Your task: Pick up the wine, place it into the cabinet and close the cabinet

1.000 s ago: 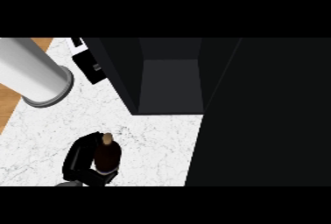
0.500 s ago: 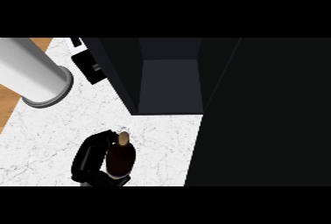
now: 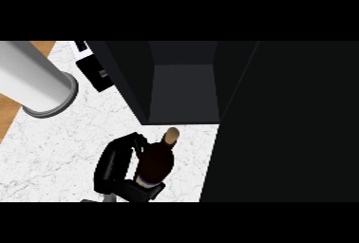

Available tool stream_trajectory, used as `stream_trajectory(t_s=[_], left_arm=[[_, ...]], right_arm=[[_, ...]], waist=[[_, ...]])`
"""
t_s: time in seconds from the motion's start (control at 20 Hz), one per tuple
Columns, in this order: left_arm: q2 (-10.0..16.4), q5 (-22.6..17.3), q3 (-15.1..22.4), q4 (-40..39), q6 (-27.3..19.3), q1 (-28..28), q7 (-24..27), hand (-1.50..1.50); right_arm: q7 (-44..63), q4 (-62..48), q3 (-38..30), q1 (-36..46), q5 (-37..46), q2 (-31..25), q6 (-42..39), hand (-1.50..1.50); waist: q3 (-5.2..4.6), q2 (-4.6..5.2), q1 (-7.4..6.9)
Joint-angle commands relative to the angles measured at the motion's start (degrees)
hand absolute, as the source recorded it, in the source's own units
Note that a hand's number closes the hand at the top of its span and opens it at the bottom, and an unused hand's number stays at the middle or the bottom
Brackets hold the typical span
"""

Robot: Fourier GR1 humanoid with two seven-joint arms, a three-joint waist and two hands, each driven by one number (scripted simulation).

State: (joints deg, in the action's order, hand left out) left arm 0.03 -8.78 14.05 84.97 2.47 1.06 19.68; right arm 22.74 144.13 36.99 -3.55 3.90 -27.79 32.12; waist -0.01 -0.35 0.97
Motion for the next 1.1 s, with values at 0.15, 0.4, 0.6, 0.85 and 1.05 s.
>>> stream_trajectory(t_s=[0.15,0.4,0.6,0.85,1.05], left_arm=[[0.0,1.3,2.2,-2.1,-9.9,-6.2,-0.2,1.50],[0.0,2.9,-0.6,-8.1,-12.2,-13.6,-2.0,1.50],[0.0,4.0,-0.4,-10.3,-12.0,-17.0,-3.2,1.50],[0.0,3.5,-4.2,-21.9,-12.7,-25.6,-0.6,1.50],[0.0,1.7,-3.4,-25.4,-12.5,-28.2,-0.9,1.50]], right_arm=[[6.8,13.4,-2.5,-2.0,0.8,-3.0,0.0,-1.50],[0.7,11.7,-0.1,-6.7,0.4,-3.7,0.4,-1.50],[-1.1,11.5,-1.3,-6.3,-1.1,-4.3,-0.5,-1.50],[2.3,12.4,-1.8,-4.7,-0.5,-4.2,0.1,-1.50],[-3.0,12.6,-3.0,-9.6,-4.0,-5.4,-1.6,-1.50]], waist=[[-0.04,0.19,-0.10],[0.01,0.24,0.26],[0.01,0.26,0.09],[-0.08,0.44,0.84],[0.03,0.36,1.12]])
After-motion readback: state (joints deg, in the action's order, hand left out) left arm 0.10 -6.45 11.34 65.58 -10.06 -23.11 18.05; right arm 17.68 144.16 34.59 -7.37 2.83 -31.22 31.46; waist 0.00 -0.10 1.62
